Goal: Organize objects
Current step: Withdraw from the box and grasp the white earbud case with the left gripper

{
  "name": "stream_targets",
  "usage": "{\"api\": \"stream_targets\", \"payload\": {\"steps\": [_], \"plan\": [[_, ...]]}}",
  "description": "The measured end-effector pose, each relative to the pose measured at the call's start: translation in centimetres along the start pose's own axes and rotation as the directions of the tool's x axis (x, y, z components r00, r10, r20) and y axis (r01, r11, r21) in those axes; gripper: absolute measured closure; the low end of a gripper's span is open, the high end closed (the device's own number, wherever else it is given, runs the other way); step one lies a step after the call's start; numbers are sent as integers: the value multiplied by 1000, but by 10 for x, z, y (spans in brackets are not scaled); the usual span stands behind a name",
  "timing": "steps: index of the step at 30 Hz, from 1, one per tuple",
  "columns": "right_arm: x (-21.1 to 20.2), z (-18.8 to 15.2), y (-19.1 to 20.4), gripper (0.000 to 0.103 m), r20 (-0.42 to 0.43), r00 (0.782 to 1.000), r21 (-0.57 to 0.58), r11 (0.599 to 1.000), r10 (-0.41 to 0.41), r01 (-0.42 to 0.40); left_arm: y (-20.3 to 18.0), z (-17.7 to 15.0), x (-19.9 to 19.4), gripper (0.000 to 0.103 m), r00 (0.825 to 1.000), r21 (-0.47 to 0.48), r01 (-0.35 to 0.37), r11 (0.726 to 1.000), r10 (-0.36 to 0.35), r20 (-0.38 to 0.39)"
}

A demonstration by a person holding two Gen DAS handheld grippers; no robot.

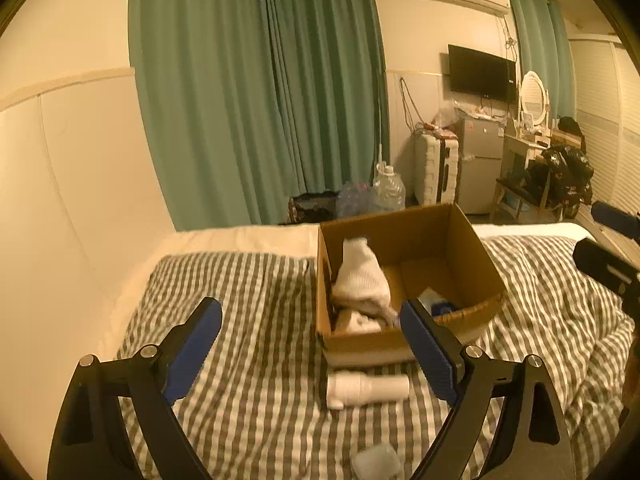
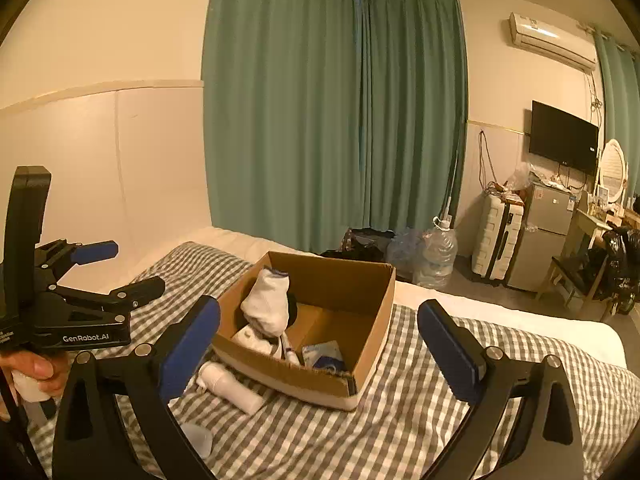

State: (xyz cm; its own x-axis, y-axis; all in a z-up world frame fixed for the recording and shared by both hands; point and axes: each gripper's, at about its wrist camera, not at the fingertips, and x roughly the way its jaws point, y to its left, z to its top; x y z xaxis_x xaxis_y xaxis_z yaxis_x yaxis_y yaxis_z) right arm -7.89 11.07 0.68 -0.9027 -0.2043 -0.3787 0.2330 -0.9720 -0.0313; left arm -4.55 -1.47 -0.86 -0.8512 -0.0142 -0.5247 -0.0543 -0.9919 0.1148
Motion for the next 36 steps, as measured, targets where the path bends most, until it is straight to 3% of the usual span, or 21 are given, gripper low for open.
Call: {"api": "stream_targets", "payload": {"steps": [4,7,13,15,19,21,22,25,27,29,31,34,36], "plan": [[-7,-8,4,2,-11,1000,5,1000,6,-6,0,-20,-3,10,999,-8,0,1000,0,-38],[-10,-17,7,2,-22,1000,0,1000,20,-20,-1,-35,7,10,994,-23,-1,1000,-1,-108],[8,-38,11,2,-84,996,5,999,33,-33,-7,-71,37,10,967,-103,42,994,-66,-247],[15,-45,11,2,-106,993,1,999,46,-46,-11,-85,52,10,948,-136,63,989,-101,-302],[30,-58,9,2,-142,989,7,999,51,-51,-22,-107,74,10,914,-123,42,991,-88,-396],[38,-66,8,3,-161,985,13,998,59,-58,-33,-116,84,10,893,-85,44,995,-77,-443],[43,-70,8,3,-173,983,12,998,66,-65,-43,-124,92,11,875,-45,51,998,-67,-480],[54,-80,9,5,-200,977,9,997,79,-78,-59,-142,116,26,817,3,67,998,-54,-574],[61,-85,8,5,-217,972,18,995,95,-94,-55,-148,127,44,781,-62,107,992,-122,-613],[68,-88,9,6,-229,967,24,993,116,-113,-45,-149,131,49,761,-155,140,978,-206,-615],[73,-93,12,6,-243,961,19,991,133,-132,-37,-147,127,49,771,-193,139,971,-228,-594],[83,-100,19,9,-273,947,13,985,167,-170,-25,-135,109,49,828,-205,110,973,-203,-523],[92,-104,28,9,-299,936,-12,980,187,-200,-16,-129,99,49,854,-216,103,971,-198,-481]]}}
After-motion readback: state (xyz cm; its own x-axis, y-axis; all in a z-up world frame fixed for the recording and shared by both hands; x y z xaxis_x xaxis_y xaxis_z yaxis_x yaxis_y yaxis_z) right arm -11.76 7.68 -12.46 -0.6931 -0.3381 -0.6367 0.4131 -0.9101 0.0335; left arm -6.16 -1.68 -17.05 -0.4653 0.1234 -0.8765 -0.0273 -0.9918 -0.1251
